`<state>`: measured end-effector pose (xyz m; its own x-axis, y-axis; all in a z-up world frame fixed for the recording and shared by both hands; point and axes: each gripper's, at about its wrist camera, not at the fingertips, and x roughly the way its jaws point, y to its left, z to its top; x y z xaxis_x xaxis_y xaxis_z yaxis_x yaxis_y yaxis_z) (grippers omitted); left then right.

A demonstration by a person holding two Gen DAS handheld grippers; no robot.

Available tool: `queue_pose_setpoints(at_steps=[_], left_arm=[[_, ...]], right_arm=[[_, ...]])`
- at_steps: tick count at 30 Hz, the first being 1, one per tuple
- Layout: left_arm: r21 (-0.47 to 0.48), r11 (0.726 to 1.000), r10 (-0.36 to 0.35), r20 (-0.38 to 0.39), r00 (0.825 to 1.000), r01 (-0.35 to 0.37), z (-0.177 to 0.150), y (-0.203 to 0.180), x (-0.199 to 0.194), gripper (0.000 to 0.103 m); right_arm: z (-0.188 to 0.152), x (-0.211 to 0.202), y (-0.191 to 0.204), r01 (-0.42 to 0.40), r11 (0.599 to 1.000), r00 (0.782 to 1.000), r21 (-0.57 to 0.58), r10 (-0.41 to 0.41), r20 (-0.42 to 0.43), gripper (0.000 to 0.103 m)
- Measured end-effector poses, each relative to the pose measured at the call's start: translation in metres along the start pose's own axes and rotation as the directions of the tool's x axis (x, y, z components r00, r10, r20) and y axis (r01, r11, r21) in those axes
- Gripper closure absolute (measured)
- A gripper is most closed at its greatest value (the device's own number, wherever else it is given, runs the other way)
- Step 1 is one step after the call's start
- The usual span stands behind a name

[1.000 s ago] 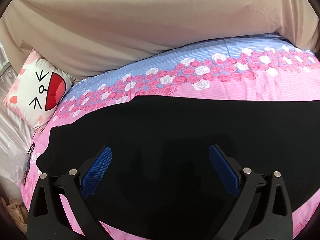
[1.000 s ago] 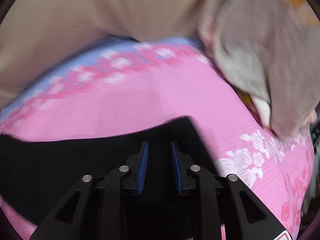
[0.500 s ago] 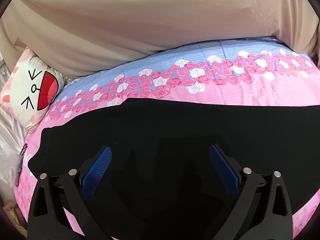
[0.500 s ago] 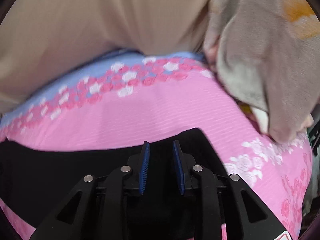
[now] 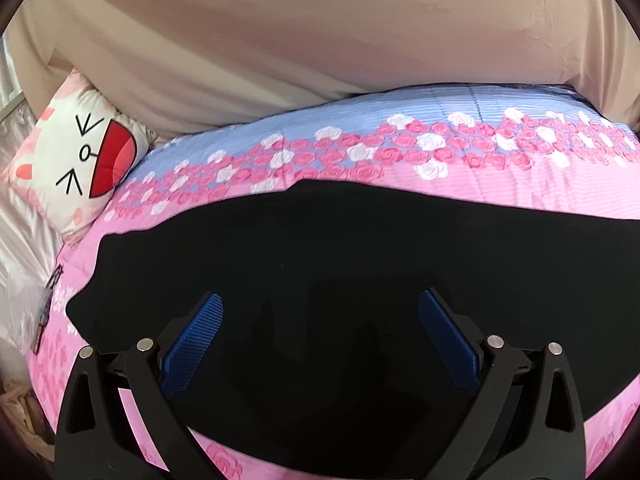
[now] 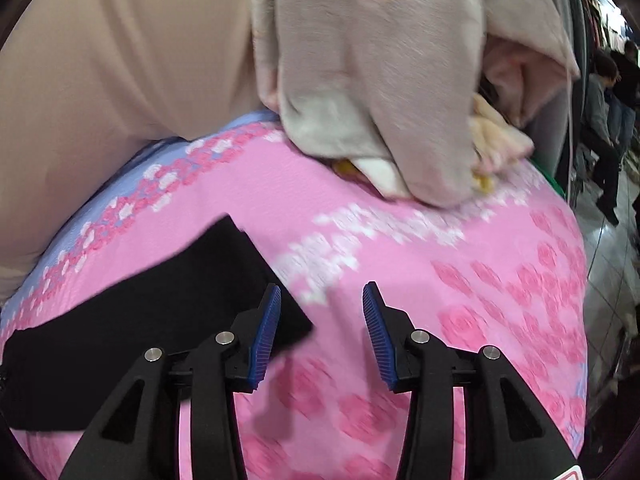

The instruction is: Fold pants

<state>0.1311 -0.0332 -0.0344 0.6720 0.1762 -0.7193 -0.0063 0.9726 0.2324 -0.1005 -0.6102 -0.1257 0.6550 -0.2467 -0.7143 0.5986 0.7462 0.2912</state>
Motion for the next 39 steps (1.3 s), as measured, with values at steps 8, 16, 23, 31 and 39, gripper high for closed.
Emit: queue_pose_setpoints(at_steps=[8, 16, 23, 31, 39], left_arm=[[0.000, 1.000, -0.011, -0.002, 1.000, 0.011, -0.013, 0.001, -0.019, 0.005], [0.000, 1.000, 0.003, 0.017, 1.000, -0.003, -0.018, 0.005, -0.034, 0.005], [-0.006, 1.000, -0.013, 0.021, 1.000, 0.013, -0.015, 0.006, -0.035, 0.005], [-0.070, 0.997, -0.022, 0.026, 0.999, 0.024, -0.025, 0.048, -0.032, 0.005], [-0.139, 0.990, -0.013, 0.026, 1.000, 0.017, -0.042, 0.109, -0.025, 0.005]], right_arm=[[-0.002, 0.023, 0.024, -0.154, 0.988, 0.987, 0.030, 0.156, -0.043, 0.046], [-0.005, 0.046, 0.055, -0.066, 0.994, 0.996, -0.087, 0.060, -0.069, 0.065], [0.001, 0.032, 0.062, -0.236, 0.971, 0.969, 0.035, 0.238, -0.065, 0.082], [0.001, -0.019, 0.163, -0.372, 0.922, 0.928, -0.111, 0.369, -0.041, 0.082], [-0.064, -0.046, 0.352, -0.547, 0.748, 0.836, -0.375, 0.509, -0.205, 0.081]])
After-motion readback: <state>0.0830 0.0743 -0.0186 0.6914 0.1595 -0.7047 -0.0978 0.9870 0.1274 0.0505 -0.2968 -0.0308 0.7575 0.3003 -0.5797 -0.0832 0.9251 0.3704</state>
